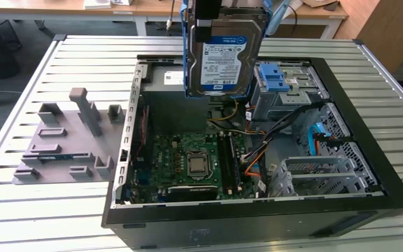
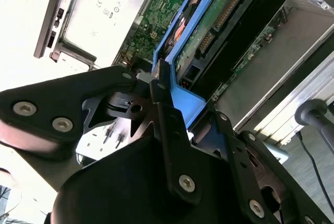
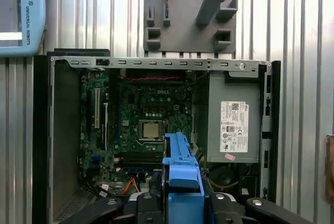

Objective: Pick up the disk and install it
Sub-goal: 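Pick up the disk, then insert the disk into the insertion slot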

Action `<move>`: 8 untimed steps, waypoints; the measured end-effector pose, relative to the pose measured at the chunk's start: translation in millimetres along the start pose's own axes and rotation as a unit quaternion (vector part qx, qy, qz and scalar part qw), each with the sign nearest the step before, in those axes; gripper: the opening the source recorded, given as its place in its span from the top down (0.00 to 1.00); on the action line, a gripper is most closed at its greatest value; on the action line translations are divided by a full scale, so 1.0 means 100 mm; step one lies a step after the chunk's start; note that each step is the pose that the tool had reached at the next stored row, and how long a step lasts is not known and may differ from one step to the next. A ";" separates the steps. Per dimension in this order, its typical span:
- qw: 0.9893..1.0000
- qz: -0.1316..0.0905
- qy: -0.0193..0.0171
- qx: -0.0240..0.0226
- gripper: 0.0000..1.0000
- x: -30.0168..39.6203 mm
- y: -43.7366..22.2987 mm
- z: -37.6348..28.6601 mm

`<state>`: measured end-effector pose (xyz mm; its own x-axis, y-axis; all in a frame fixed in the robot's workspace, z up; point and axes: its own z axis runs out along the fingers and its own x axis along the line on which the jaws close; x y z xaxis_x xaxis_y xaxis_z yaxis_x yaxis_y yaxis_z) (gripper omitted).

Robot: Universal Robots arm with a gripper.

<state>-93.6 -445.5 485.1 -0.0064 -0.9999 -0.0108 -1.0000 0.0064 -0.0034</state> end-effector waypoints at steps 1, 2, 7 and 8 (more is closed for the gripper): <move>1.000 0.000 0.000 0.000 0.64 0.003 -0.012 0.000; 1.000 0.000 0.000 0.000 0.64 0.005 -0.019 0.000; 1.000 0.000 0.000 0.000 0.64 0.008 -0.049 0.000; 1.000 0.000 0.000 0.000 0.64 0.008 -0.050 0.000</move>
<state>-88.6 -446.3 485.0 -0.0065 -0.9999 -0.0108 -1.0000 0.0065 -0.0034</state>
